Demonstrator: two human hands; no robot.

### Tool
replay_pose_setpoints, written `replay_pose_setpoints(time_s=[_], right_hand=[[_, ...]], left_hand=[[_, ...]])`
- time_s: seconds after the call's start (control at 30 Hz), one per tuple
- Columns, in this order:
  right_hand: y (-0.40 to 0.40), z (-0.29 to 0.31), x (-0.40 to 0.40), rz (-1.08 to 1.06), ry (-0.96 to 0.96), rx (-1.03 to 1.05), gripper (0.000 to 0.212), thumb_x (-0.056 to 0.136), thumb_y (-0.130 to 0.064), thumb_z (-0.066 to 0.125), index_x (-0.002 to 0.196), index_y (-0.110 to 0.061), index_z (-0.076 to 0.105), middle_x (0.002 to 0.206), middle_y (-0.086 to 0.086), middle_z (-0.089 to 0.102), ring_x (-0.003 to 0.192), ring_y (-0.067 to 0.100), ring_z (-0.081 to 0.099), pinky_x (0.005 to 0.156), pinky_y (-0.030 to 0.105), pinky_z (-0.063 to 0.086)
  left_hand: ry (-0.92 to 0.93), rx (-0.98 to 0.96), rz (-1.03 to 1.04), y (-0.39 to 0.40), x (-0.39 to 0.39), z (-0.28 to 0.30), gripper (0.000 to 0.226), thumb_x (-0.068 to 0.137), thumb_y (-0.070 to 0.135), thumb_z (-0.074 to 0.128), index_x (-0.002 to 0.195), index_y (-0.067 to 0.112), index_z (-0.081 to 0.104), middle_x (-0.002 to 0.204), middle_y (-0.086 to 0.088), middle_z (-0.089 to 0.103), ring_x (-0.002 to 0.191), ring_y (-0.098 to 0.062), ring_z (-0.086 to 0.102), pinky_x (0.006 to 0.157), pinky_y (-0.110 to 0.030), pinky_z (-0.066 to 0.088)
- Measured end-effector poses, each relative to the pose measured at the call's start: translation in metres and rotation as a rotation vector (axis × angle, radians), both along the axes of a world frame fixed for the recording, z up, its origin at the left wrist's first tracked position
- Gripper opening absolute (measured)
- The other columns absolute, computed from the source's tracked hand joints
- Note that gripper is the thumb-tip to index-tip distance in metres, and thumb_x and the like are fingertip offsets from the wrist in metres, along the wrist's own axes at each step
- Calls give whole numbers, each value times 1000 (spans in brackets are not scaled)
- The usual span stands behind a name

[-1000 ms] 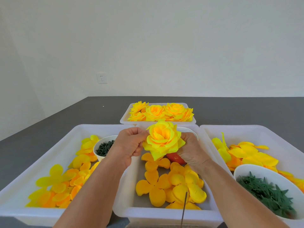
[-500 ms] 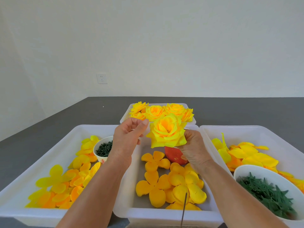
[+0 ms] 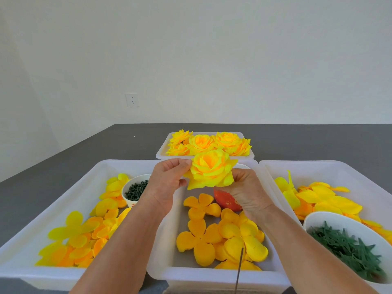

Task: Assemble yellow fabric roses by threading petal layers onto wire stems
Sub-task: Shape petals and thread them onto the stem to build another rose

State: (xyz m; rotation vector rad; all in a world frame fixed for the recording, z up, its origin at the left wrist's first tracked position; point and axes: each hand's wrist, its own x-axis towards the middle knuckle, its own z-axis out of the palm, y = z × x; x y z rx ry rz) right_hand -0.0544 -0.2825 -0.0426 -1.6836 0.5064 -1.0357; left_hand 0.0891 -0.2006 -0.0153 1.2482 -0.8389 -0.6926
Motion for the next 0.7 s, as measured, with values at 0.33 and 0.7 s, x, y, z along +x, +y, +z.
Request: replay_pose_setpoints(time_s=[0.33, 0.7], right_hand=[[-1, 1, -1, 48, -27, 129, 12, 76, -3, 71, 74, -15, 73, 63, -9, 71, 61, -6, 60, 57, 6, 45], [-1, 1, 1, 35, -44, 187, 12, 77, -7, 70, 82, -18, 73, 76, -11, 73, 70, -6, 64, 61, 6, 46]], left_hand=[[-25, -10, 15, 0, -1, 1, 20, 86, 16, 62, 68, 15, 70, 76, -2, 65, 76, -13, 55, 68, -28, 43], [-41, -12, 101, -3, -2, 0, 26, 93, 27, 55, 74, 17, 69, 67, 11, 68, 75, -8, 60, 72, -29, 47]])
